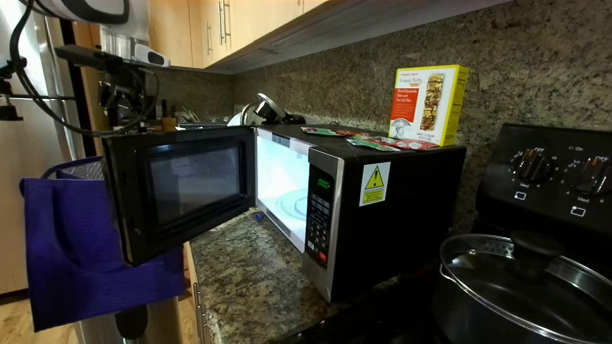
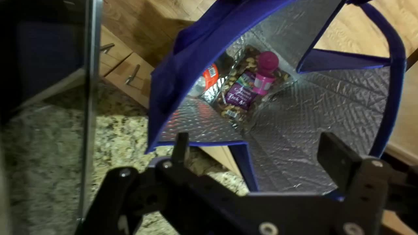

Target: Pick the bottle on the microwave and put it in the bag

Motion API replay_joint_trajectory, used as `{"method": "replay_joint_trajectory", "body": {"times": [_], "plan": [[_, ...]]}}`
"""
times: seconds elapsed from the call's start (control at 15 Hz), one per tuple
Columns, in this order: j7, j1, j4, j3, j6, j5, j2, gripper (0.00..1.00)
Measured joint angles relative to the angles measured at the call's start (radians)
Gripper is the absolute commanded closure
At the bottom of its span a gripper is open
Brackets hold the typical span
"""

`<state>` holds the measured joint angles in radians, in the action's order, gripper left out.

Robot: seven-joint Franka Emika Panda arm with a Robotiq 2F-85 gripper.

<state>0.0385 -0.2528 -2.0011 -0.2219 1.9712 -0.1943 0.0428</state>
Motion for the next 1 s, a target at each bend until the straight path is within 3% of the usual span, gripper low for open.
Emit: {"method": "replay_joint_trajectory", "body": {"times": [0.27, 0.53, 1.0], "plan": [[-0.107, 0.061, -0.047, 0.059, -0.016, 0.043, 0.146, 0.0], [-0.258, 0.121, -0.057, 0.073, -0.056, 0.143, 0.271, 0.0], [-0.477, 0.227, -0.055, 0.074, -0.169, 0.271, 0.345, 0.0]]}}
